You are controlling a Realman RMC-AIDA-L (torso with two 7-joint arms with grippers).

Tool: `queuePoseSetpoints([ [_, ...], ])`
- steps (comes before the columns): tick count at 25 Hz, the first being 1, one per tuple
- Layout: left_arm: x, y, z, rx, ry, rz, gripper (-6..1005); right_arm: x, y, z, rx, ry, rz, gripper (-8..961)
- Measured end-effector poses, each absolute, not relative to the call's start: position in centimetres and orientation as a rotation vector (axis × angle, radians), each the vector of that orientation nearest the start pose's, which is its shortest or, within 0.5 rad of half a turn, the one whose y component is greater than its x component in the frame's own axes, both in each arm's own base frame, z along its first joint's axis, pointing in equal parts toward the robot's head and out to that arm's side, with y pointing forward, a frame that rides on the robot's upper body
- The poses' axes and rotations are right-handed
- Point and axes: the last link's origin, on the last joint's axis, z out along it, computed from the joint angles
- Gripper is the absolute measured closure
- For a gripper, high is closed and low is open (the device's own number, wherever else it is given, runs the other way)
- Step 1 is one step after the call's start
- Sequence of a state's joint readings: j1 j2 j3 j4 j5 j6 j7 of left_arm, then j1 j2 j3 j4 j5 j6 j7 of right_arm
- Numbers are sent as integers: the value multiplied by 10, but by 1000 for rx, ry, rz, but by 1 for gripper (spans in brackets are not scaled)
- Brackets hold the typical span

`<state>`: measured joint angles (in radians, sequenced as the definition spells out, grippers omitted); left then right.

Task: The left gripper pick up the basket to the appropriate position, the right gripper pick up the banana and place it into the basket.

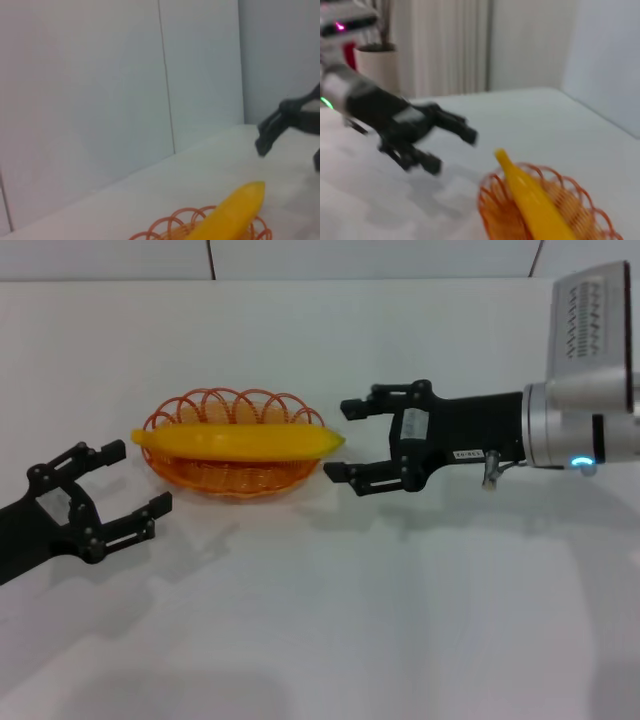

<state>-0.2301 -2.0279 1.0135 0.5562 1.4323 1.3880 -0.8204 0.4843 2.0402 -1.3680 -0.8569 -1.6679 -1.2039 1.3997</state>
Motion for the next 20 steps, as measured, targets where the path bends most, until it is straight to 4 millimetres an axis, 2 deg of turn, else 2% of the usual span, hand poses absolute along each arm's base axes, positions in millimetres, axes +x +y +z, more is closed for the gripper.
queuePoseSetpoints([
  [6,-328,275,6,-2390,-304,-676,139,223,352,-47,-2794,313,419,149],
  [20,-330,272,6,-2388,-309,-669,139,238,339,-40,-2795,378,446,149],
])
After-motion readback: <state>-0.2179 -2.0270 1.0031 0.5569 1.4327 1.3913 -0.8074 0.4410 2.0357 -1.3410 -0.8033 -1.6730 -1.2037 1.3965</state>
